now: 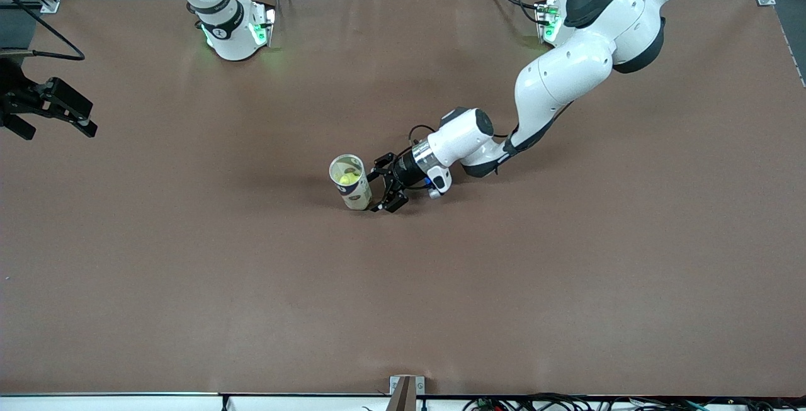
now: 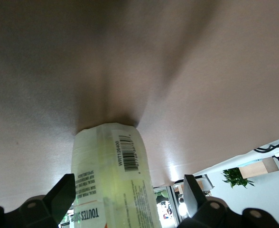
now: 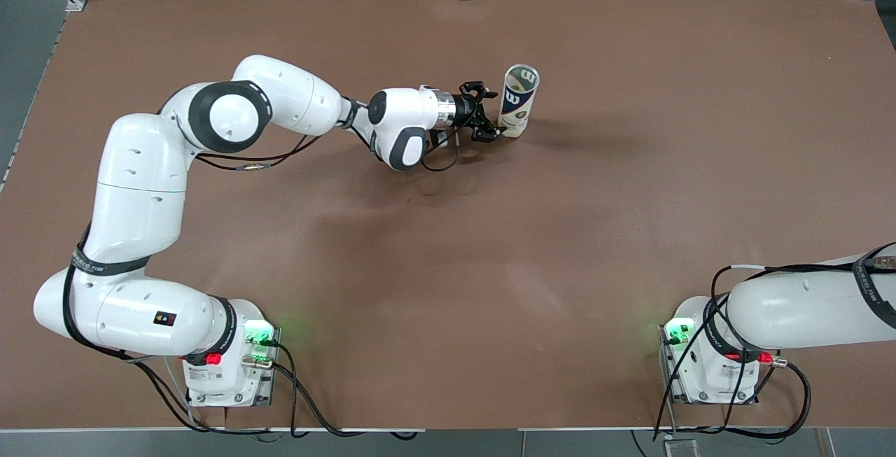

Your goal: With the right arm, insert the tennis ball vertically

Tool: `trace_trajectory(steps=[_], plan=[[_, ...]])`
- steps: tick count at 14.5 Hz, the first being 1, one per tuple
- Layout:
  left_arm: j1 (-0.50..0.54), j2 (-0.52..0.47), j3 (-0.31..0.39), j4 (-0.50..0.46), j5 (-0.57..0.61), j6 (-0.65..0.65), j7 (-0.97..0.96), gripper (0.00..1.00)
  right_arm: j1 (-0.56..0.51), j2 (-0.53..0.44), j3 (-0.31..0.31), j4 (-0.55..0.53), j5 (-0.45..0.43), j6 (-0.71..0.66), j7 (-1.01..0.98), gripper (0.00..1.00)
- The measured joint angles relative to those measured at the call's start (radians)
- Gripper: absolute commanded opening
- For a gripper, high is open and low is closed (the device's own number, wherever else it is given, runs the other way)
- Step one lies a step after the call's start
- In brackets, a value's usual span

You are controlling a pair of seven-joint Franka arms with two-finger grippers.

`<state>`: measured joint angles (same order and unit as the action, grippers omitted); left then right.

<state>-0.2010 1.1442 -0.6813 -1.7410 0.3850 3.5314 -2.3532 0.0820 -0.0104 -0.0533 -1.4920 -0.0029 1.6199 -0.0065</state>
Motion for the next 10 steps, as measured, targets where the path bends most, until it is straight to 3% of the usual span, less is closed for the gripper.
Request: trace_trajectory(steps=[5, 10], plan=[[0.091, -0.038, -0.006, -0.074, 0.153, -0.021, 0.001, 1.00, 0.000, 0.000, -0.001, 0.002, -0.001, 0.000, 0.000, 1.00], [0.279, -0.097, -0.071, -0.112, 0.304, -0.208, 0.000, 1.00, 0.000, 0.000, -0.001, 0.003, -0.001, 0.000, 0.000, 1.00]])
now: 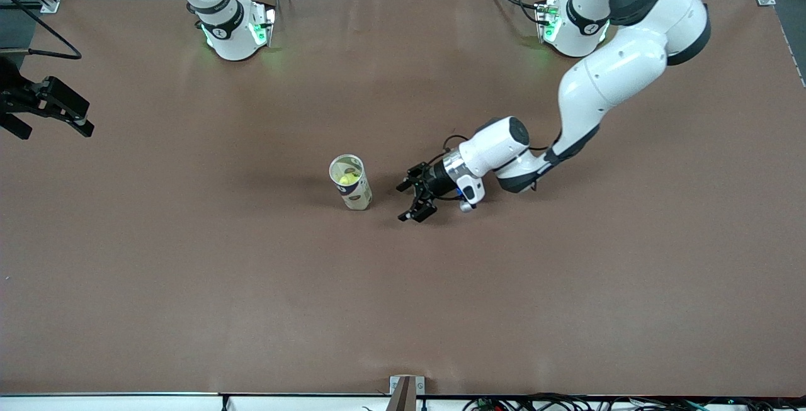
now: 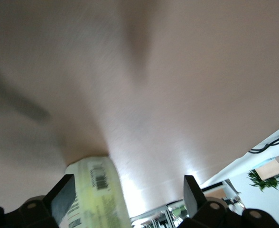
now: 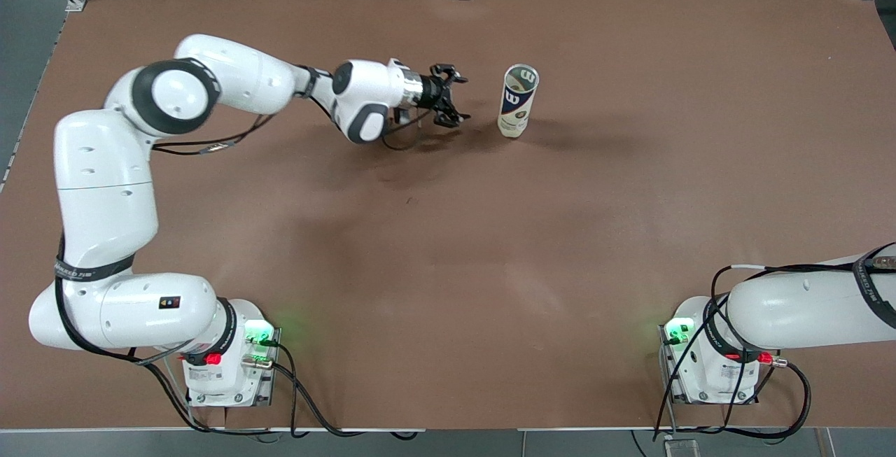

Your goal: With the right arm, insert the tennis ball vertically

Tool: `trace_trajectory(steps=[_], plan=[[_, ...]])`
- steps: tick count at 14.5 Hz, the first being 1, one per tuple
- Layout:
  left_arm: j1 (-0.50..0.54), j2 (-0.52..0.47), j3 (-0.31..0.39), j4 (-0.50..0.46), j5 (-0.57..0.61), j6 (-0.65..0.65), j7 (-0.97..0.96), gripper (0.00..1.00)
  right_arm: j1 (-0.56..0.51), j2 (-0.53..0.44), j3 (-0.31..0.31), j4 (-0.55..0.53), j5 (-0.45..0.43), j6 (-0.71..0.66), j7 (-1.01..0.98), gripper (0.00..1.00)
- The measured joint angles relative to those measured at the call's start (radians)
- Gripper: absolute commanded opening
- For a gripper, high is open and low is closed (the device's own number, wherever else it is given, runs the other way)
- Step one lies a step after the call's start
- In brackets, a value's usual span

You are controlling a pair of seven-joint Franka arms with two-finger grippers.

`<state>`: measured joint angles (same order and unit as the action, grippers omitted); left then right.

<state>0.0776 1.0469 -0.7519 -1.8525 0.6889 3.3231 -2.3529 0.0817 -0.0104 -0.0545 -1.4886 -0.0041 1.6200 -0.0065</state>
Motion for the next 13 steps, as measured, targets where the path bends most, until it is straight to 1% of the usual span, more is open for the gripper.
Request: trace_trajectory(steps=[3, 6, 13], plan=[[0.134, -0.004, -0.063, -0.012, 0.115, -0.113, 0.002, 1.00, 0.000, 0.000, 0.000, 0.000, 0.000, 0.000, 0.000, 1.00], [0.206, -0.005, -0.087, -0.015, 0.193, -0.193, 0.030, 1.00, 0.000, 0.000, 0.000, 0.000, 0.000, 0.000, 0.000, 1.00], [0.388, -0.006, -0.214, -0.011, 0.194, -0.503, 0.325, 1.00, -0.001, 0.000, -0.004, 0.000, 0.000, 0.000, 0.000, 1.00]])
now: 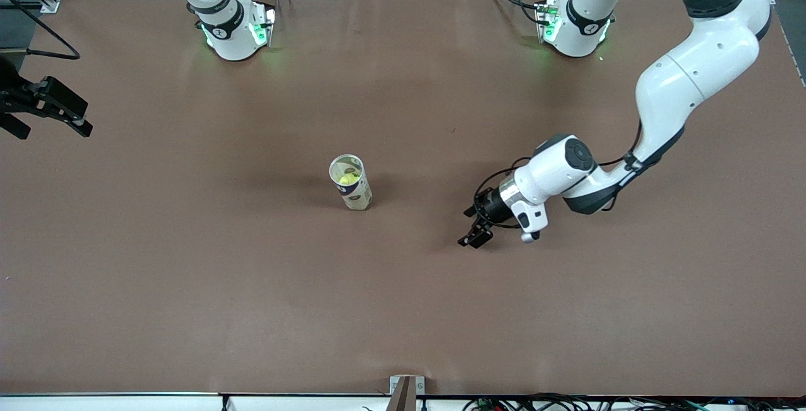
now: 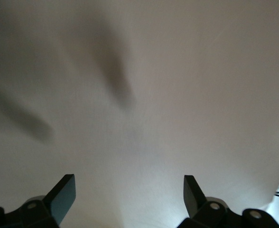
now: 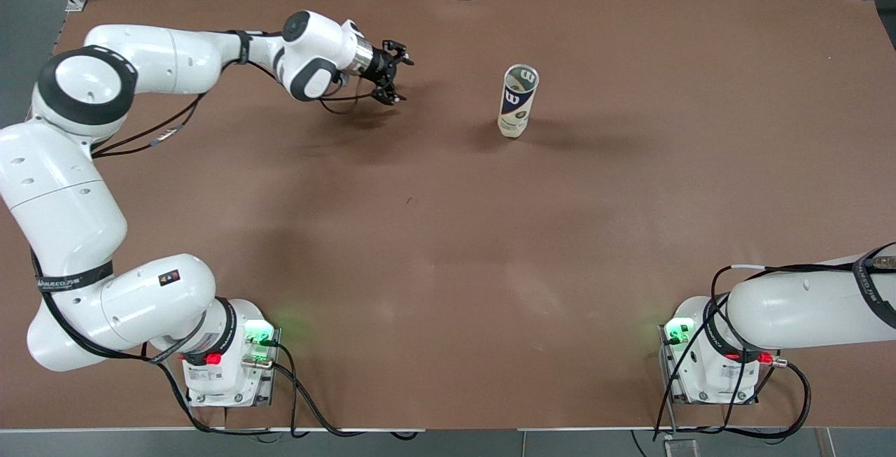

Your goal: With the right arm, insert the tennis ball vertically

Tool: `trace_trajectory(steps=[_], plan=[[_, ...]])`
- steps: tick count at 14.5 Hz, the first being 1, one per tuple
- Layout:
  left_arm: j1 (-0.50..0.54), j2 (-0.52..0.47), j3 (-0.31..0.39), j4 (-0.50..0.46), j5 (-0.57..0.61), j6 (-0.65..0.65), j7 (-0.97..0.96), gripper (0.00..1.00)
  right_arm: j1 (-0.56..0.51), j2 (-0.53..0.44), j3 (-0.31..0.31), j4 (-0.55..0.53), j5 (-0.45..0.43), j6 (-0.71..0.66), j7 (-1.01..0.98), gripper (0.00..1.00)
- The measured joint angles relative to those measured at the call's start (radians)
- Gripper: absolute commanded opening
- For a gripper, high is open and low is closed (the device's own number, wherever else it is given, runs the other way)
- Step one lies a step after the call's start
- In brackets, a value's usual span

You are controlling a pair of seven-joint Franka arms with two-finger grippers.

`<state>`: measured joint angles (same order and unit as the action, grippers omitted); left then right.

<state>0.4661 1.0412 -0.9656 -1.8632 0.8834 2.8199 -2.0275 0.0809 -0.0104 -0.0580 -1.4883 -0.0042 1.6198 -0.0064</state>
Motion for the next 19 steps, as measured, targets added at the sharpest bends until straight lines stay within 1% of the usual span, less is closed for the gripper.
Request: trace_trajectory(steps=[1, 3, 5, 6, 8, 12, 15, 17, 19], plan=[[0.028, 0.000, -0.016, 0.006, -0.011, -0.048, 0.054, 1.00, 0.000, 0.000, 0.000, 0.000, 0.000, 0.000, 0.000, 1.00], [0.067, 0.000, -0.047, 0.053, -0.091, -0.190, 0.206, 1.00, 0.000, 0.000, 0.000, 0.000, 0.000, 0.000, 0.000, 1.00], [0.078, -0.002, -0.072, 0.147, -0.202, -0.372, 0.373, 1.00, 0.000, 0.000, 0.000, 0.000, 0.000, 0.000, 0.000, 1.00], [0.077, -0.004, -0.082, 0.198, -0.235, -0.458, 0.434, 1.00, 0.000, 0.000, 0.000, 0.000, 0.000, 0.000, 0.000, 1.00], [0.077, -0.009, -0.100, 0.279, -0.251, -0.598, 0.508, 1.00, 0.000, 0.000, 0.001, 0.000, 0.000, 0.000, 0.000, 1.00], [0.087, -0.023, -0.120, 0.393, -0.252, -0.833, 0.710, 1.00, 0.000, 0.000, 0.001, 0.000, 0.000, 0.000, 0.000, 1.00], [0.155, -0.037, -0.168, 0.428, -0.252, -0.952, 0.875, 1.00, 0.000, 0.000, 0.001, 0.000, 0.000, 0.000, 0.000, 1.00], [0.184, -0.076, -0.176, 0.430, -0.252, -0.991, 0.993, 1.00, 0.000, 0.000, 0.001, 0.000, 0.000, 0.000, 0.000, 1.00], [0.185, -0.113, -0.178, 0.433, -0.252, -1.017, 1.071, 1.00, 0.000, 0.001, 0.001, 0.000, 0.000, 0.000, 0.000, 1.00]])
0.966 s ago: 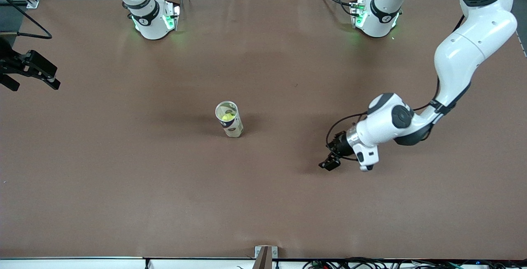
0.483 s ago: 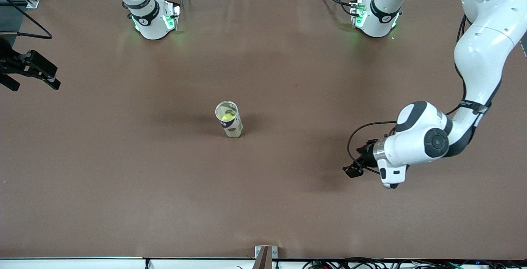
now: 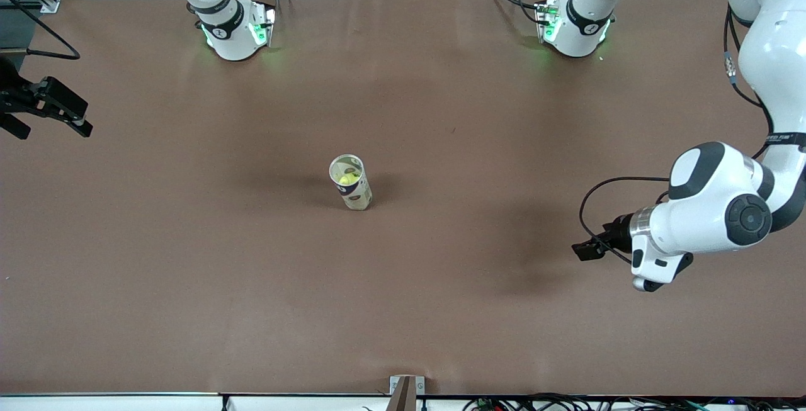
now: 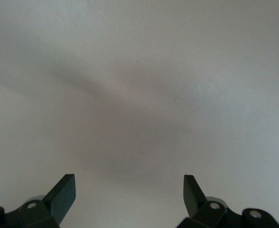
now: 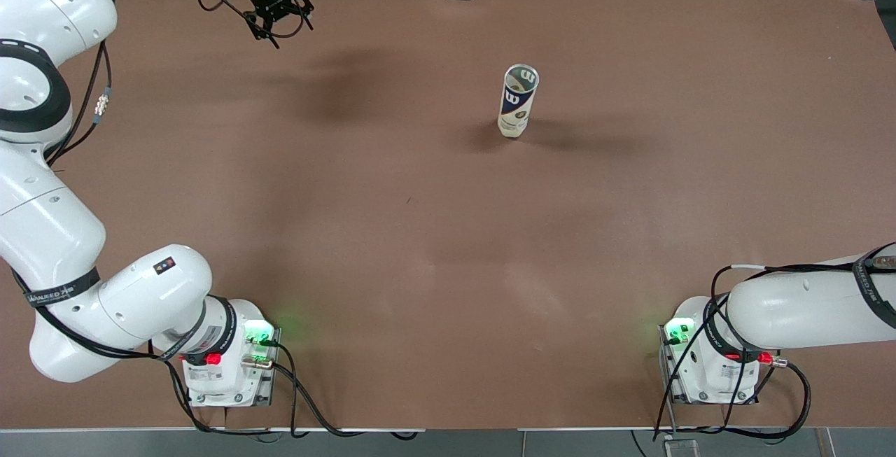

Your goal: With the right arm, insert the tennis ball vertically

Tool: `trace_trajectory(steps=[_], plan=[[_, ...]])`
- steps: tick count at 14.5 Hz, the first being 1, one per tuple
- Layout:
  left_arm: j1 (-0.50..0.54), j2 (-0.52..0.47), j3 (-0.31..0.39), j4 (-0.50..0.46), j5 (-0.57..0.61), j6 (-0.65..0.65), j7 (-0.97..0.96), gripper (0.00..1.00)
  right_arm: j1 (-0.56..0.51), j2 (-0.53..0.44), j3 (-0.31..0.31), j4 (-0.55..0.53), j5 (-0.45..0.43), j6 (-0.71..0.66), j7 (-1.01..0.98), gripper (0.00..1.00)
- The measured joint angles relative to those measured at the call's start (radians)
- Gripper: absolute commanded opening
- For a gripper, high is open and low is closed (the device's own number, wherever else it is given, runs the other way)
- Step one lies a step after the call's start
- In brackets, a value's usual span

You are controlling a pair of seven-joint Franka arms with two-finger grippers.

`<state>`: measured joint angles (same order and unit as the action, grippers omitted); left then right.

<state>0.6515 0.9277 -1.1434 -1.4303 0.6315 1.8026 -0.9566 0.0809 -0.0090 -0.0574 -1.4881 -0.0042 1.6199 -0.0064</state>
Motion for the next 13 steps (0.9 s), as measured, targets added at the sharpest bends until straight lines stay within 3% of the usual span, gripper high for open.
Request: trace_trajectory(steps=[3, 7, 13], plan=[[-0.011, -0.045, -0.002, 0.021, 0.000, -0.065, 0.052, 1.00, 0.000, 0.003, 0.000, 0.000, 0.000, 0.000, 0.000, 1.00], [-0.026, -0.108, -0.006, 0.117, -0.045, -0.235, 0.125, 1.00, 0.000, 0.004, 0.000, 0.000, 0.000, 0.000, 0.000, 1.00], [-0.070, -0.173, -0.006, 0.237, -0.081, -0.297, 0.284, 1.00, 0.000, 0.005, 0.001, 0.000, 0.000, 0.000, 0.000, 1.00]])
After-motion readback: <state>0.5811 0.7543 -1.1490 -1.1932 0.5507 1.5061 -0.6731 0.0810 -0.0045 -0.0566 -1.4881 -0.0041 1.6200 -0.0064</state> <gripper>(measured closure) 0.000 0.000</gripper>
